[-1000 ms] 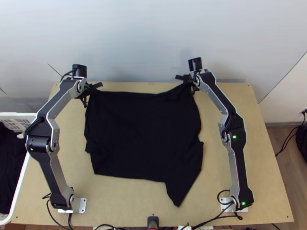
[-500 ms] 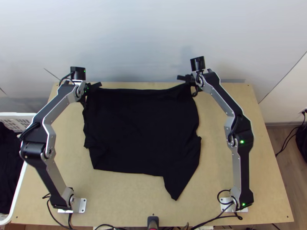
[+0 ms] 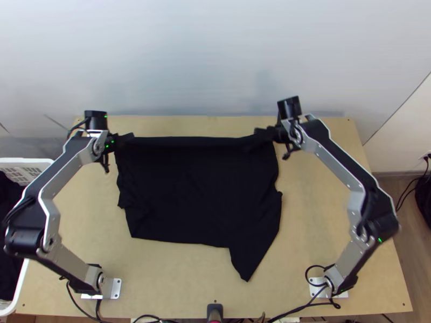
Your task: Fold the t-shirt
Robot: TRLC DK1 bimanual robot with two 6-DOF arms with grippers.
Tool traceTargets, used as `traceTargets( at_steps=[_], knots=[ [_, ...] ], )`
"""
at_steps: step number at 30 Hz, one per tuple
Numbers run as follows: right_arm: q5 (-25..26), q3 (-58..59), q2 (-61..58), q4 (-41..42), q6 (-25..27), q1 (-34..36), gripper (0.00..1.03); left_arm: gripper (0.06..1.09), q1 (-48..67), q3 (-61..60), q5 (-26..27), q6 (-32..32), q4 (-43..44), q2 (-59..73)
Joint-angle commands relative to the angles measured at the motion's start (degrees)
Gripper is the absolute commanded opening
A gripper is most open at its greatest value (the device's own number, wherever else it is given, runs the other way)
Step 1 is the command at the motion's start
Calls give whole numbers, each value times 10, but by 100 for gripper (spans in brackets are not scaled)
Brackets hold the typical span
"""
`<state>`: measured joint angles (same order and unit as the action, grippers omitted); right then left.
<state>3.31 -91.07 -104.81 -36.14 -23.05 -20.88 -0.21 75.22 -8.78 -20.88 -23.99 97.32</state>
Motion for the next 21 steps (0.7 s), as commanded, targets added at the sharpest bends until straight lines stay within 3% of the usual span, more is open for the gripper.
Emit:
traceTargets(
  at_steps=[1, 21],
  knots=[
    [-37, 115, 124, -6, -2, -9, 3, 10, -18, -53, 24, 8, -32, -73],
    [-74, 337, 291, -25, -12, -57, 3, 10, -30, -224, 55, 42, -51, -180]
  ],
)
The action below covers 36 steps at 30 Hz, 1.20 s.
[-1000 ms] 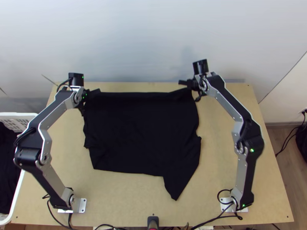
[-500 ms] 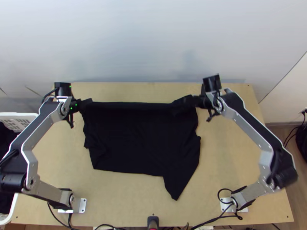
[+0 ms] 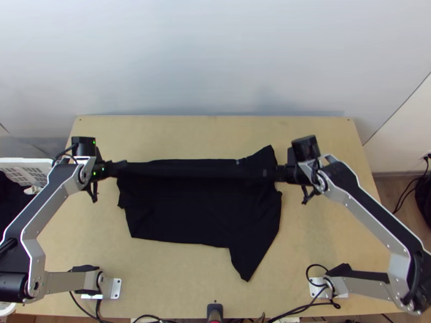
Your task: Fold the t-shirt
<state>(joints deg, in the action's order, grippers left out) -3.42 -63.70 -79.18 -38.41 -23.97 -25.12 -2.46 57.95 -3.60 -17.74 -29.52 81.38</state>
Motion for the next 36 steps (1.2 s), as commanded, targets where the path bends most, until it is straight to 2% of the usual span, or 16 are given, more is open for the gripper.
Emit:
traceTargets(
  at_steps=[1, 17, 18, 19, 20, 21, 22, 23, 26, 29, 31, 36],
  knots=[
    [-6, 71, 35, -3, -3, -15, 3, 10, -7, -57, 3, 10, 10, -20],
    [-6, 150, 21, 36, -6, -19, 5, 10, -6, -123, 3, 9, 75, -4],
    [-6, 151, 21, 37, -9, -19, 10, 10, -6, -123, 3, 9, 77, -4],
    [-5, 151, 22, 37, -18, -19, 20, 10, -6, -123, 3, 9, 78, -4],
    [-5, 151, 24, 37, -22, -18, 32, 13, -6, -123, 3, 8, 78, -4],
    [-5, 151, 26, 37, -24, -17, 47, 25, -6, -122, 3, 6, 78, -4],
    [-4, 150, 29, 37, -30, -16, 60, 44, -6, -119, 3, 3, 75, -6],
    [-4, 150, 32, 37, -33, -14, 72, 56, -7, -116, 3, 1, 64, -6],
    [-4, 147, 46, 35, -45, -5, 99, 83, -7, -93, 3, 1, 7, -3],
    [-4, 134, 60, 22, -43, -1, 99, 96, -12, -57, 3, 6, -70, -6],
    [-4, 128, 74, 13, -43, 0, 99, 97, -22, -32, 7, 18, -116, -22],
    [-5, 118, 89, -8, -43, 5, 99, 96, -21, -14, 102, 48, -193, -83]
  ],
)
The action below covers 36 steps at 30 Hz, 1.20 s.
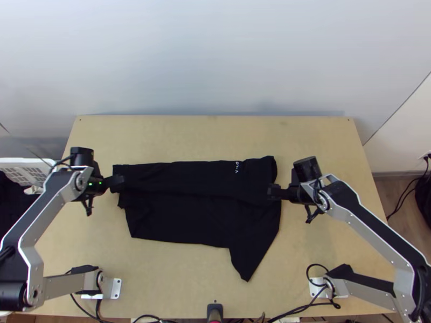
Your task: Fold the t-shirt
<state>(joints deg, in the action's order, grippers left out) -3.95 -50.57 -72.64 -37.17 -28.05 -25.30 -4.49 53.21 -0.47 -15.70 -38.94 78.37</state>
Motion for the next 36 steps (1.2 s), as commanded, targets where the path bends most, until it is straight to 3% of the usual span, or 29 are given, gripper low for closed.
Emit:
traceTargets(
  at_steps=[1, 8, 14, 22, 36],
  knots=[
    [0, -13, 25, -22, -2, 7, 99, 96, 14, 32, 75, 27, -105, -62],
    [-1, -18, 29, -30, -3, 7, 99, 96, 153, 43, 73, -64, -150, -61],
    [-1, -19, 33, -34, -3, 8, 99, 96, 251, 37, 22, -90, -154, -41],
    [-4, -21, 46, -51, -2, 5, 99, 96, 280, 8, -60, -96, -141, -23],
    [-11, -16, 49, -54, -7, 3, 99, 96, 302, -7, -64, -118, -108, 14]
  ],
)
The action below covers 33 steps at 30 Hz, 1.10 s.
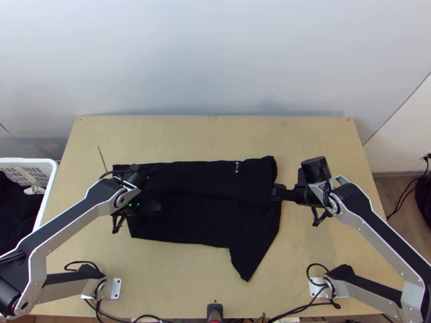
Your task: Fold the t-shirt
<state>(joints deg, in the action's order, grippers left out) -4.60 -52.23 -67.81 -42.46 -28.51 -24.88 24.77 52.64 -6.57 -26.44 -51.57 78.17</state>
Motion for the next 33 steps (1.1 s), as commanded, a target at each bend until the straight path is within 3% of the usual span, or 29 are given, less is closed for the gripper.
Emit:
traceTargets(
  at_steps=[1, 6, 9, 11, 18, 23, 33],
  knots=[
    [-4, 1, 0, -1, -2, -1, 99, 96, 11, -2, -3, -12, 23, 19],
    [-13, 5, 2, -2, -3, -3, 99, 94, 21, -10, -4, -14, 44, 42],
    [-32, 3, 8, -5, -7, -2, 99, 82, 24, -22, -4, -13, 67, 44],
    [-51, 3, 14, -5, -12, 0, 99, 80, 25, -31, -4, -13, 74, 43],
    [-78, 0, 21, -9, -30, 0, 99, 30, 16, -61, -6, -5, 104, -3],
    [-86, -5, 23, -18, -35, -2, 99, 10, -6, -80, -22, 15, 104, -28],
    [-96, -38, 50, -65, -22, -46, 99, 10, -104, -89, -22, 61, 67, -138]
  ],
)
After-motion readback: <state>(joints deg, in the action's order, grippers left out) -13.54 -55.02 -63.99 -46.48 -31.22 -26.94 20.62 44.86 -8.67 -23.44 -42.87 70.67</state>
